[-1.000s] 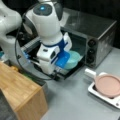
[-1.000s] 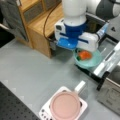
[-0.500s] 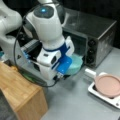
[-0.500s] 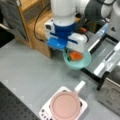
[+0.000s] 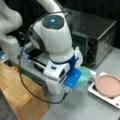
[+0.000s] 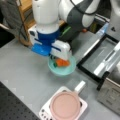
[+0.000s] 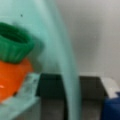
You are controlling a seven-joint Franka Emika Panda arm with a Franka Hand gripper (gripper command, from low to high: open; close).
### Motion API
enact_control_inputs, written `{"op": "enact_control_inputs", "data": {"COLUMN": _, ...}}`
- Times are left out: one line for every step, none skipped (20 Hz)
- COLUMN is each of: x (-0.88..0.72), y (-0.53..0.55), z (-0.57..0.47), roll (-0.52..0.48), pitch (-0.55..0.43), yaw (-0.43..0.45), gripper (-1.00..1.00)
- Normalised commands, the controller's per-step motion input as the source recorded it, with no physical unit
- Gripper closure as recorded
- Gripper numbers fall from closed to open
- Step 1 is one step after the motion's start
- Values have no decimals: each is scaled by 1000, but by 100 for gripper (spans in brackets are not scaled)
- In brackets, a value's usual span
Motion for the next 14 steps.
{"op": "enact_control_inputs", "data": {"x": 643, "y": -286, "z": 89, "roll": -137, "pitch": 210, "yaw": 189, "gripper": 100}}
{"op": "enact_control_inputs", "data": {"x": 638, "y": -304, "z": 49, "roll": -146, "pitch": 207, "yaw": 199, "gripper": 100}}
{"op": "enact_control_inputs", "data": {"x": 640, "y": -319, "z": 4, "roll": -154, "pitch": 206, "yaw": 208, "gripper": 100}}
{"op": "enact_control_inputs", "data": {"x": 629, "y": -331, "z": -39, "roll": -168, "pitch": 194, "yaw": 221, "gripper": 100}}
{"op": "enact_control_inputs", "data": {"x": 607, "y": -325, "z": -49, "roll": -170, "pitch": 193, "yaw": 221, "gripper": 100}}
{"op": "enact_control_inputs", "data": {"x": 603, "y": -335, "z": -78, "roll": -169, "pitch": 186, "yaw": 225, "gripper": 100}}
{"op": "enact_control_inputs", "data": {"x": 592, "y": -344, "z": -89, "roll": -156, "pitch": 173, "yaw": 234, "gripper": 100}}
{"op": "enact_control_inputs", "data": {"x": 580, "y": -349, "z": -88, "roll": -142, "pitch": 166, "yaw": 234, "gripper": 100}}
{"op": "enact_control_inputs", "data": {"x": 548, "y": -331, "z": -69, "roll": -136, "pitch": 164, "yaw": 228, "gripper": 100}}
{"op": "enact_control_inputs", "data": {"x": 515, "y": -314, "z": -46, "roll": -130, "pitch": 175, "yaw": 219, "gripper": 100}}
{"op": "enact_control_inputs", "data": {"x": 473, "y": -283, "z": -12, "roll": -126, "pitch": 177, "yaw": 208, "gripper": 100}}
{"op": "enact_control_inputs", "data": {"x": 408, "y": -231, "z": 38, "roll": -122, "pitch": 183, "yaw": 193, "gripper": 100}}
{"op": "enact_control_inputs", "data": {"x": 403, "y": -228, "z": 37, "roll": -119, "pitch": 187, "yaw": 179, "gripper": 100}}
{"op": "enact_control_inputs", "data": {"x": 386, "y": -213, "z": 35, "roll": -109, "pitch": 189, "yaw": 154, "gripper": 100}}
